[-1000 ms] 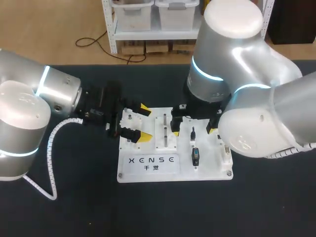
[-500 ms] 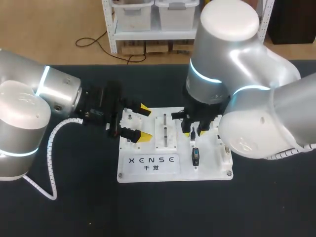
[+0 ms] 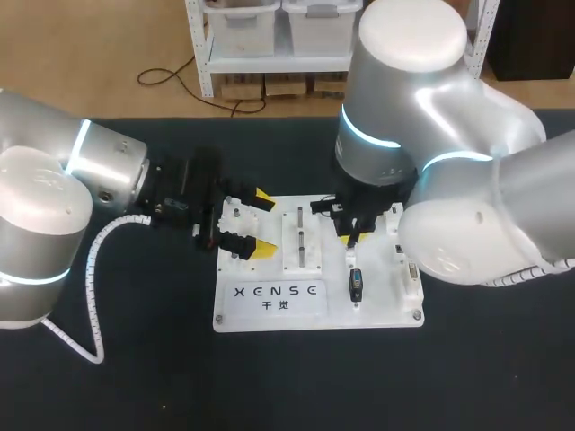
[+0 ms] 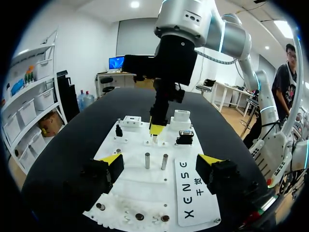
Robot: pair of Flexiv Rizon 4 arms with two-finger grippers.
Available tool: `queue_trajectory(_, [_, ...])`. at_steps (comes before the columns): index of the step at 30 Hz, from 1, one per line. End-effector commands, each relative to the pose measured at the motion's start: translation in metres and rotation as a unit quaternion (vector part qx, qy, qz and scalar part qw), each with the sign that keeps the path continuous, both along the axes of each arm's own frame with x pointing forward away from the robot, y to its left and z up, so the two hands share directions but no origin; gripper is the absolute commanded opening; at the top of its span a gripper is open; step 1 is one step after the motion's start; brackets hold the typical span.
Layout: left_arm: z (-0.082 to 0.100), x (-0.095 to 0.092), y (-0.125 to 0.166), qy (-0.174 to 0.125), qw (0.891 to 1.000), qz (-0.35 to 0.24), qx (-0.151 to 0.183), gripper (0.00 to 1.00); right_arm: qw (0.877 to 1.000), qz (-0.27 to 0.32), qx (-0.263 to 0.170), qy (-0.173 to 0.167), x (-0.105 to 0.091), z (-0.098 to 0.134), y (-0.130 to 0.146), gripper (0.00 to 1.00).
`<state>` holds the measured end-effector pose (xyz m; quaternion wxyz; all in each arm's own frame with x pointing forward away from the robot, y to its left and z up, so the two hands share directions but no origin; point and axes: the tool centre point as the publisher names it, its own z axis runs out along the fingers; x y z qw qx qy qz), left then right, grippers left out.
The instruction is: Insert the Ethernet cable into its matching sockets.
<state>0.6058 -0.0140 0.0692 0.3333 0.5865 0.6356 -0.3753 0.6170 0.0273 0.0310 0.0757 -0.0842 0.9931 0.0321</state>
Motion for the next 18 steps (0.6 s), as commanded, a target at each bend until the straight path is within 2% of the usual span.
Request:
queue_trajectory(1, [-0.001, 0.0, 0.001, -0.001, 1.0, 0.0, -0.002, 1.0, 1.0, -0.004, -0.001, -0.002, -0.004, 0.011, -0.01, 0.0])
queue_trajectory(18, [-0.001, 0.0, 0.001, -0.001, 1.0, 0.0, -0.002, 1.0, 0.999, -0.035, -0.018, -0.009, -0.005, 0.016, -0.058, 0.0])
